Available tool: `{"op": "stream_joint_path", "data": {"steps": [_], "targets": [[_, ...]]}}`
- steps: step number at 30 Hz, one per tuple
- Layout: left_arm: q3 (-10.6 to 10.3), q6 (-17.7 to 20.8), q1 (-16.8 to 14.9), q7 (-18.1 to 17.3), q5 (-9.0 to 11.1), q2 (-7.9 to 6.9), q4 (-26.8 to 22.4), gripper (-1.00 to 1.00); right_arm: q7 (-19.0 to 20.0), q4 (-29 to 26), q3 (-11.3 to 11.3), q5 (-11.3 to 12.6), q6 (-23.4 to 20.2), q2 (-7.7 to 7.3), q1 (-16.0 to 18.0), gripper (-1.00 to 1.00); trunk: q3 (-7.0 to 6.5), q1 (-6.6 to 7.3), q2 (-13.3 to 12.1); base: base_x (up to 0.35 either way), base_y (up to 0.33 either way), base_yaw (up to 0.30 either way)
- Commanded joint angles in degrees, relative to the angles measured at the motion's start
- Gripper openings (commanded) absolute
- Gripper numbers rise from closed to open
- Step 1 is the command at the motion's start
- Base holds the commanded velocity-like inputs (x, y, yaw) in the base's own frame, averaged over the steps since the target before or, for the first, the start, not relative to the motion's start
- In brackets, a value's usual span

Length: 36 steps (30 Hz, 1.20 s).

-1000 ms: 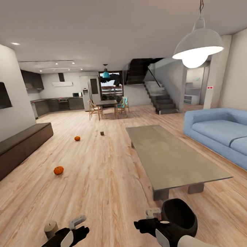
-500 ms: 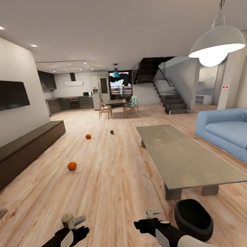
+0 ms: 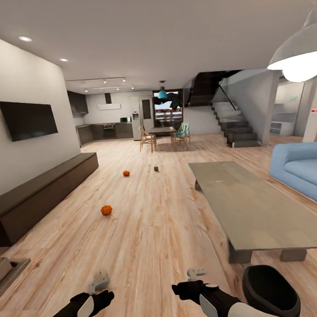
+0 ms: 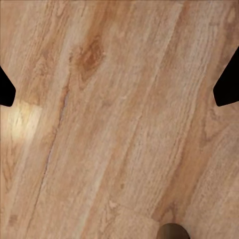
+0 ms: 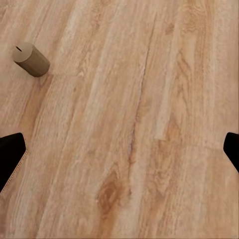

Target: Place each of the two pumpkins and all three candles from the living room inside a cabinet in the living room (use any cabinet), then make sure every cabinet is closed, and position the cauldron so it is next to a table in the living room.

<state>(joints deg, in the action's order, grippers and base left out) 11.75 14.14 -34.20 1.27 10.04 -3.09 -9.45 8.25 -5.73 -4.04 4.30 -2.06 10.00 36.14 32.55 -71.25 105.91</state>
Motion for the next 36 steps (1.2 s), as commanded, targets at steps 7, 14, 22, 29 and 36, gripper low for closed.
{"op": "stream_joint_path", "data": {"steps": [7,14,22,29,36], "targets": [[0.0,0.4,0.0,0.1,0.6,0.00,-0.1,1.00,0.0,-0.1,-0.4,0.4,-0.2,0.00,0.0,1.00,0.06,0.00,0.0,0.036,0.235,0.015],[0.0,0.4,0.0,0.1,0.6,0.02,-0.1,1.00,-0.1,0.3,-0.4,0.4,1.0,0.00,0.0,1.00,0.30,0.00,0.0,0.173,0.028,0.148],[0.0,0.4,0.0,0.1,0.6,0.02,-0.1,1.00,0.0,0.6,-0.4,0.4,1.3,0.00,0.0,1.00,0.68,0.00,0.0,0.096,0.001,0.172],[0.0,0.4,0.0,0.0,0.5,-0.07,-0.1,1.00,0.0,0.6,-0.4,0.4,1.4,0.00,0.0,1.00,0.71,0.00,0.0,0.137,-0.009,0.017],[0.1,0.5,0.0,-0.6,0.5,-0.16,-0.2,1.00,0.1,0.6,-0.4,0.3,1.4,0.00,0.0,1.00,0.71,0.00,0.0,0.100,-0.001,0.001]]}}
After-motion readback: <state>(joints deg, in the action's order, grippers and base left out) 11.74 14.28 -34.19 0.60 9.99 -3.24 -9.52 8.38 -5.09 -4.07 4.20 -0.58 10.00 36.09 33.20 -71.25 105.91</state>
